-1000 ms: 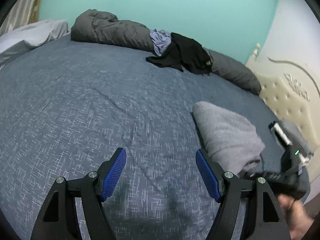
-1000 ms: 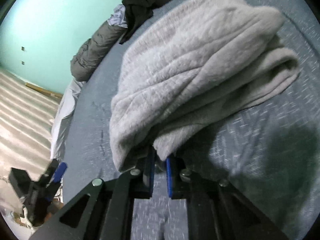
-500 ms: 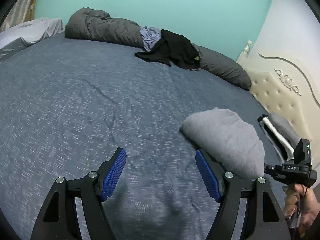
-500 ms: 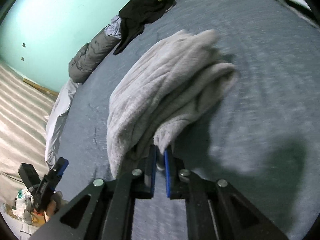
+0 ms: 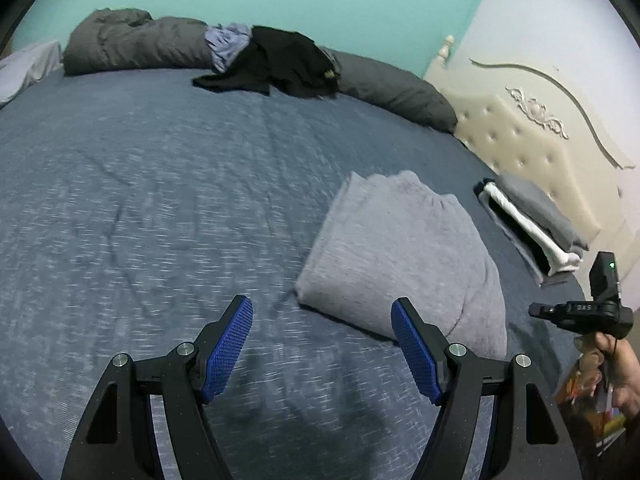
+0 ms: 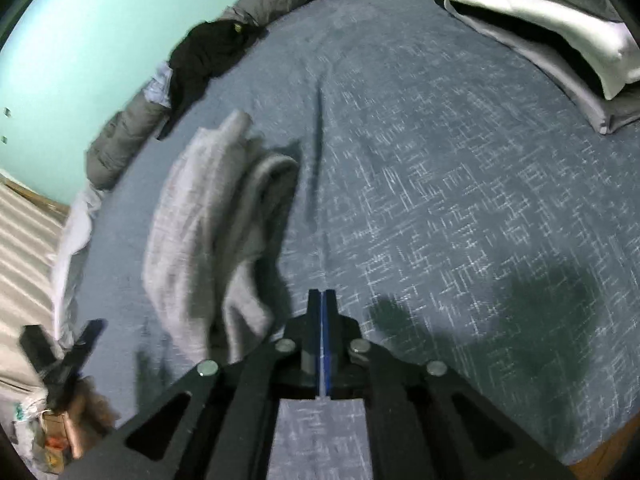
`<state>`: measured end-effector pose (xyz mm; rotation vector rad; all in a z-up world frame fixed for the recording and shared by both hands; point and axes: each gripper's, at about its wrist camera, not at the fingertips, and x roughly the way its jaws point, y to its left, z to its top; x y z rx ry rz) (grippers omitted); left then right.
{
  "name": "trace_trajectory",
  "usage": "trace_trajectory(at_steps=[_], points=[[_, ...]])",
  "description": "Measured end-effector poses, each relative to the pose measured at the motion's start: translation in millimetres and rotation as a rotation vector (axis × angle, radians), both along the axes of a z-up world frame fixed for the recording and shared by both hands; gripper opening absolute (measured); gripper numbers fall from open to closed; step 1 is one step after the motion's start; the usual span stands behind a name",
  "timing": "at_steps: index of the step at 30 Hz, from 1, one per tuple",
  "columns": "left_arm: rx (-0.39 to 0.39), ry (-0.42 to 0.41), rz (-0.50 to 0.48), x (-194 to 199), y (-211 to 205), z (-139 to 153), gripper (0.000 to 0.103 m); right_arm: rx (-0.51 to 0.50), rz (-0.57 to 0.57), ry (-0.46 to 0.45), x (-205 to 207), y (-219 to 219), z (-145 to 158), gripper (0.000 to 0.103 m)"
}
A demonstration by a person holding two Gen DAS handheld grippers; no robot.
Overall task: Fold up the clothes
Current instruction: 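Release the folded sweater and withdraw the right tool, then grasp the grey sweater bundle edge with the left tool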
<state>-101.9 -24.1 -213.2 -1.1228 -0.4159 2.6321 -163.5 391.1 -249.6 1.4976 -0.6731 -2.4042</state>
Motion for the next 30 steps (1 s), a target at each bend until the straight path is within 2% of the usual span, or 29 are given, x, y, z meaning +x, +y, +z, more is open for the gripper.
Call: trace_trajectory(at_steps=[2,4,6,9,13,19,26,30], points=[[-0.008,-0.014,0.002,-8.5,5.3,-3.6,0.076,0.006,0.04,-0.003,1.3,-11.4,2.3,0.005],[-0.007,-0.04,0.011,-17.9,8.0,-10.8,0.076,0.017,0.098,0.004,2.5,-29.5,3.9,0.015],[-0.004,-0.063,0.02,-26.0,9.7,-17.3,0.076,0.027,0.156,0.011,3.6,-48.1,5.4,0.034],[0.0,-0.086,0.042,-34.8,9.2,-24.6,0.076,-0.004,0.237,-0.008,5.9,-75.0,0.2,0.035],[0.001,-0.115,0.087,-43.8,0.1,-33.8,0.075,0.048,0.307,-0.02,2.1,-106.6,-9.0,0.035],[0.001,-0.133,0.064,-53.9,-1.3,-40.9,0.075,0.08,0.321,-0.036,-0.7,-115.7,-26.1,0.036],[-0.009,-0.163,0.039,-66.4,3.7,-53.8,0.075,0.072,0.322,-0.032,1.8,-113.0,-26.7,0.036],[-0.028,-0.183,-0.017,-73.9,10.8,-58.5,0.075,0.083,0.342,-0.043,4.8,-115.4,-26.5,0.036]])
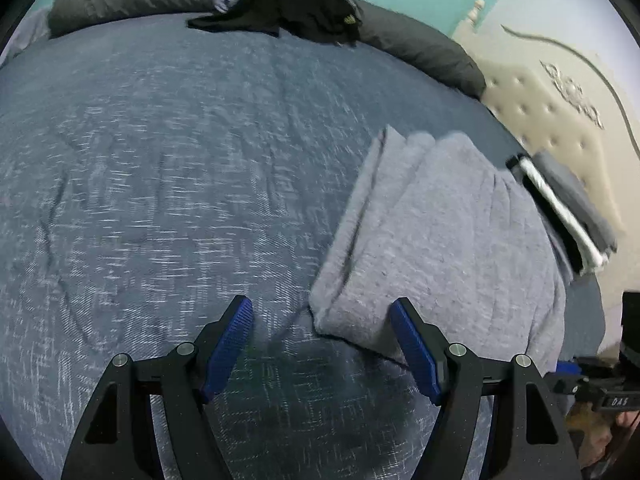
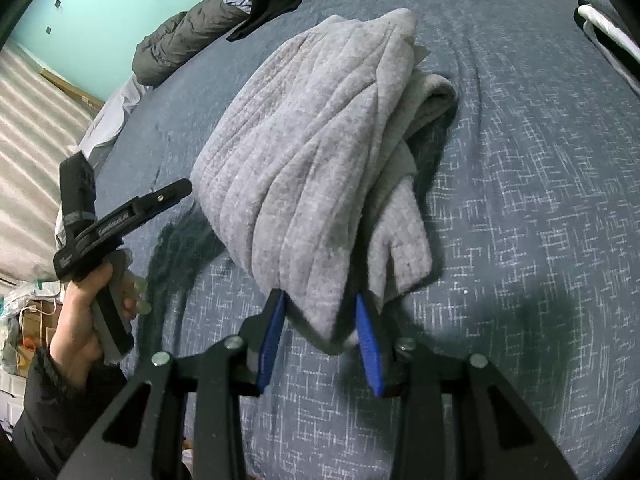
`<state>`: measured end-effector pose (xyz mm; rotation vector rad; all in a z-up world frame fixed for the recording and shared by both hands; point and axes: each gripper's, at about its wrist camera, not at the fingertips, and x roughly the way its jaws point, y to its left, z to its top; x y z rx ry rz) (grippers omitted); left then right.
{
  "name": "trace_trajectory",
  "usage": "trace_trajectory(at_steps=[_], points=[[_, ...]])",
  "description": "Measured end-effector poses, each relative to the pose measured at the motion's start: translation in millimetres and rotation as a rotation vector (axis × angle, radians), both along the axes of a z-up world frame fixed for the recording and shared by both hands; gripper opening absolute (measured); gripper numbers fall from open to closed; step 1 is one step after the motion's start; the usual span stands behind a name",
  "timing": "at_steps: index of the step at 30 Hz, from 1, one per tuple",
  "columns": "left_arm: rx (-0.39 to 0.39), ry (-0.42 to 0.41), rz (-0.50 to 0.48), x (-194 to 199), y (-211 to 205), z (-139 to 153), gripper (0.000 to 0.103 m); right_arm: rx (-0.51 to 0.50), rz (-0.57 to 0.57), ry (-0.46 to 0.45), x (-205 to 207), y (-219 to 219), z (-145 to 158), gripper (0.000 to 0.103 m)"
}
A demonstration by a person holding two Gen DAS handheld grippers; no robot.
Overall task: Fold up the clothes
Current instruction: 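Grasp the grey sweater bundle edge with the left tool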
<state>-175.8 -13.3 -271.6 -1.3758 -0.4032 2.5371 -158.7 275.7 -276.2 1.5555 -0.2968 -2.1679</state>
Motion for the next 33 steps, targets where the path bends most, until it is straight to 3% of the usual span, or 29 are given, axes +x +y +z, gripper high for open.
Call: trace_trajectory(at_steps=[8,10,11,13,15,17,21,26,30,33], points=[[0.013,-0.006,-0.031,-5.8,3.7,-7.2,0.075,0.004,0.015,-0.002,-3.5,-12.8,-11.8,0.036],[0.023,-0.005,-0.042,-6.0,4.9,-8.2,0.074,0.006,0.026,0.006,-3.2,-14.0,-12.0,0.029],[0.031,-0.003,-0.056,-5.7,6.3,-8.2,0.066,0.01,0.039,0.015,-2.6,-15.4,-10.9,0.015],[0.044,-0.003,-0.08,-5.8,9.6,-7.6,0.053,0.025,0.062,0.036,-1.1,-18.0,-7.4,0.013],[0.049,0.003,-0.106,-3.8,14.9,-4.6,0.027,0.022,0.071,0.042,-0.8,-18.6,-3.6,0.01],[0.047,0.011,-0.131,-1.3,21.6,-0.3,0.02,0.018,0.081,0.051,-1.3,-14.9,2.2,0.01],[0.046,0.028,-0.193,11.0,37.3,14.1,0.017,0.028,0.076,0.072,-1.4,4.5,16.6,0.009],[0.113,0.025,-0.252,34.9,60.3,22.0,0.015,0.061,0.064,0.092,-0.3,44.8,31.7,0.009],[0.05,0.035,-0.319,57.3,94.7,23.2,0.015,0.1,0.028,0.093,-0.1,80.0,32.6,0.005],[-0.001,0.048,-0.314,65.7,102.4,23.4,0.016,0.127,-0.039,0.091,0.1,109.5,28.5,0.004]])
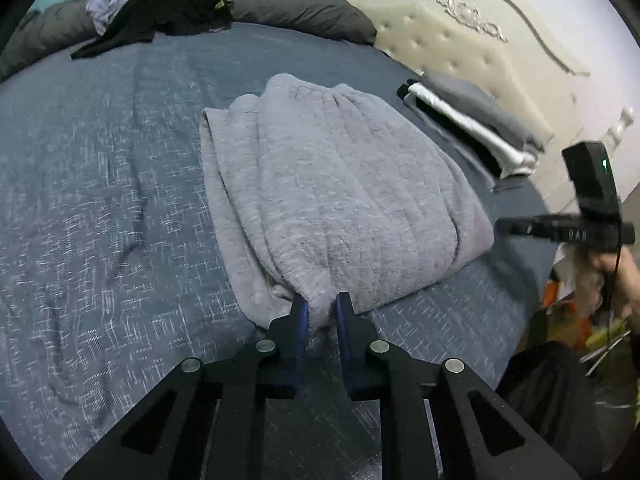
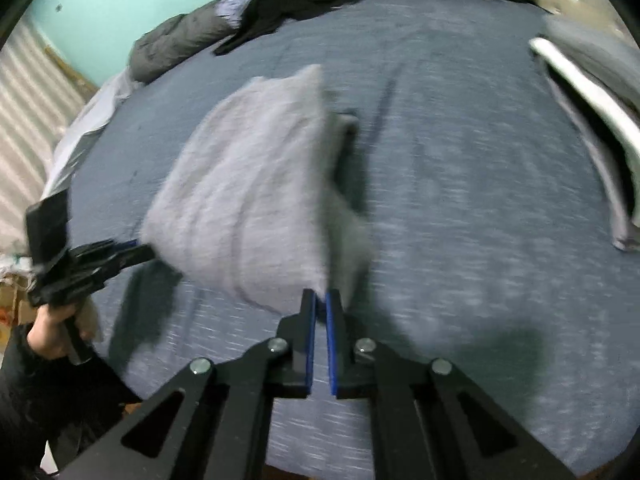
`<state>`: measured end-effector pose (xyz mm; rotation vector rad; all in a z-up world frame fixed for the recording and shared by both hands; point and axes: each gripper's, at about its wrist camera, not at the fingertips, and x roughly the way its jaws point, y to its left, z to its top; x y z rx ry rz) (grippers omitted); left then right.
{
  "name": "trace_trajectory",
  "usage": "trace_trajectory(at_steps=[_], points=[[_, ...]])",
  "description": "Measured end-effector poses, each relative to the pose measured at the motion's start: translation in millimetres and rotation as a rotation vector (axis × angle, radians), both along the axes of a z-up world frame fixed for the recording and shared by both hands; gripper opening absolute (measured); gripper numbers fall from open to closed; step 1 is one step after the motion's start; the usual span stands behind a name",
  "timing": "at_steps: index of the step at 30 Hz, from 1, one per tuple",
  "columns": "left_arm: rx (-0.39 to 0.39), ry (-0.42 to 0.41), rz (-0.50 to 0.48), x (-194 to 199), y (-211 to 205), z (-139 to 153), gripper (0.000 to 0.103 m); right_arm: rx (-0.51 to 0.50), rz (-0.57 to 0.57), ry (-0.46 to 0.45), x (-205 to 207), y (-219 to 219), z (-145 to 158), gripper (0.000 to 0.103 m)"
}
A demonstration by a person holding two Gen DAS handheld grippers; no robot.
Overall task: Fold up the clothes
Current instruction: 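Grasp the grey sweater bundle edge with the left tool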
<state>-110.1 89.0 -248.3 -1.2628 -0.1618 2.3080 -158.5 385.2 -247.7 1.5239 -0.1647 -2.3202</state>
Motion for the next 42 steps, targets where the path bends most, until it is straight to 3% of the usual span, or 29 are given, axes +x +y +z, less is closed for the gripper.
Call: trace_trajectory(at_steps=[4,7,8,11,16,19,22,23,27,33,36,42], points=[[0.008,-0.003,0.014,1.0,-5.7,-0.9,0.023,-0.065,-0.007,0.004,8.7,10.3,2.1,0.005],[0.004,0.002,0.006,2.4,-4.2,-0.9,0.04,-0.014,0.056,0.016,13.3,-7.3,5.3,0.006],[-0.002,0.006,-0.001,3.8,-2.9,-0.6,0.047,0.013,0.08,0.02,14.2,-16.2,5.5,0.012],[-0.019,0.014,-0.018,7.5,-0.5,-0.4,0.048,0.066,0.122,0.012,11.5,-33.6,-3.0,0.03],[-0.059,0.008,-0.03,6.3,1.6,-11.1,0.048,0.161,0.143,-0.022,2.2,-60.0,-25.2,0.031],[-0.096,0.005,-0.049,4.3,7.6,-18.7,0.044,0.177,0.138,-0.042,-3.6,-64.3,-35.0,0.031],[-0.116,0.013,-0.057,2.9,10.2,-20.2,0.031,0.176,0.139,-0.035,-5.1,-64.3,-38.9,0.03],[-0.12,0.015,-0.057,2.1,10.0,-20.5,0.02,0.176,0.141,-0.033,-4.8,-64.0,-39.4,0.024],[-0.119,0.029,-0.028,-0.8,4.6,-17.1,0.005,0.229,0.152,0.009,-1.7,-66.2,-34.7,0.009],[-0.129,0.047,-0.003,-3.7,1.5,-15.2,0.004,0.325,0.154,0.081,-2.7,-58.0,-17.3,0.006],[-0.098,0.032,0.019,-7.9,-4.4,-15.7,0.004,0.366,0.177,0.084,-2.8,-58.1,-15.7,0.005],[-0.103,0.015,-0.003,-3.5,-3.7,-18.1,0.004,0.316,0.214,0.037,1.8,-56.5,-26.2,0.008]])
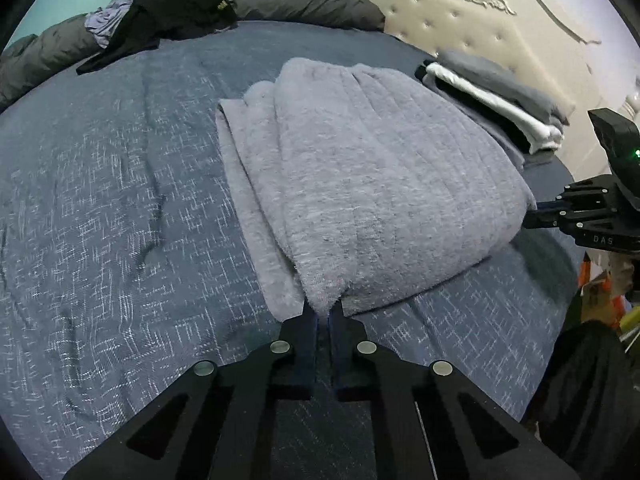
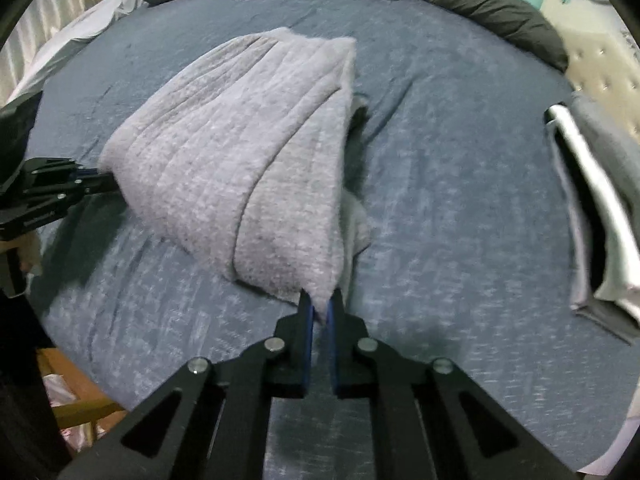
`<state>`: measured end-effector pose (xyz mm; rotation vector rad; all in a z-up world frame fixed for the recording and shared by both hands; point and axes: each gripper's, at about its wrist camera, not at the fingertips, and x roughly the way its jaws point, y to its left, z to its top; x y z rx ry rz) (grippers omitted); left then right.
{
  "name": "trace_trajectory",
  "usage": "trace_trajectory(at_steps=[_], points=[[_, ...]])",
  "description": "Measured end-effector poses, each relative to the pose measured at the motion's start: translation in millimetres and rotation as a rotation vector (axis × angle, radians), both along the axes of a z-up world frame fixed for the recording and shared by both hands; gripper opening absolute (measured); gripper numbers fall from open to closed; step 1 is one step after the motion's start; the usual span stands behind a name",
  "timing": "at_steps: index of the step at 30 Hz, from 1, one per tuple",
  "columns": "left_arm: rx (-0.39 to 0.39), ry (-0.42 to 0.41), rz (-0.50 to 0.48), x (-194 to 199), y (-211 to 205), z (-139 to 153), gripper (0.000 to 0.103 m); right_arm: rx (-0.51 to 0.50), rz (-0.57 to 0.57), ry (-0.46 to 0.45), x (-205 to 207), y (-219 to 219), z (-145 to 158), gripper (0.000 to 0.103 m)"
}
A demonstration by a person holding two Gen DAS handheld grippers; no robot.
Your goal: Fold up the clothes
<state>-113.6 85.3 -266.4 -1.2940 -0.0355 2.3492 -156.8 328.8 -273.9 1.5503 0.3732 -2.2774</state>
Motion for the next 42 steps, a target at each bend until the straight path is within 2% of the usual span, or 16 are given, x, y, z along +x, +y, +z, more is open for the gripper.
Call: trace_trajectory(at_steps=[6,9,13,14,17,23,28,30,33,34,35,37,38,39,40,42], points=[[0.005,-0.002,-0.001,1.1,0.2,1.2,0.004,0.005,-0.004,-0.031,3.5,-1.4,-14.2,0.021],[-0.001,0.001,-0.001,2.2,1.8,1.6,0.004,0.014,-0.011,-0.025,1.3,-7.2,-20.7,0.023],[0.0,0.004,0.002,1.8,0.2,2.3,0.004,0.027,-0.012,-0.025,-0.8,-10.9,-28.4,0.021],[-0.002,0.004,0.003,1.7,0.1,2.1,0.004,0.031,-0.008,-0.023,-0.5,-11.5,-29.7,0.012],[-0.01,0.003,0.004,0.4,-0.4,1.4,0.004,0.086,0.0,0.0,0.7,-10.4,-27.4,0.008],[-0.015,-0.009,0.011,-2.3,-1.6,-1.4,0.004,0.149,-0.017,0.084,-1.8,-4.9,-13.3,0.006],[-0.016,-0.029,-0.002,0.1,-1.6,-3.1,0.004,0.136,0.013,0.032,0.9,-6.1,-23.6,0.007],[-0.017,-0.043,-0.007,1.7,-1.8,-2.6,0.008,0.13,0.029,0.026,5.4,-4.0,-23.7,0.009],[-0.02,-0.054,0.0,4.6,-4.0,3.6,0.008,0.138,0.015,0.025,12.2,3.4,-16.0,0.009],[0.001,-0.048,0.011,4.4,-7.3,9.0,0.009,0.104,-0.002,0.045,12.3,7.4,-5.7,0.009],[0.025,-0.04,0.024,4.2,-11.0,14.7,0.012,0.065,-0.021,0.066,12.0,12.2,5.4,0.012],[0.081,-0.019,0.054,2.1,-19.0,25.3,0.028,-0.011,-0.052,0.105,13.7,18.7,26.0,0.012],[0.115,-0.007,0.072,0.0,-23.5,30.0,0.044,-0.048,-0.065,0.122,16.0,20.0,35.1,0.013],[0.15,0.001,0.092,-3.6,-28.0,33.3,0.054,-0.086,-0.077,0.139,18.3,21.3,44.3,0.015],[0.177,0.003,0.105,-7.6,-31.0,34.8,0.054,-0.123,-0.09,0.156,20.7,22.7,53.4,0.016],[0.204,0.003,0.125,-17.3,-32.3,34.2,0.054,-0.168,-0.105,0.154,-9.4,7.1,53.7,0.031]])
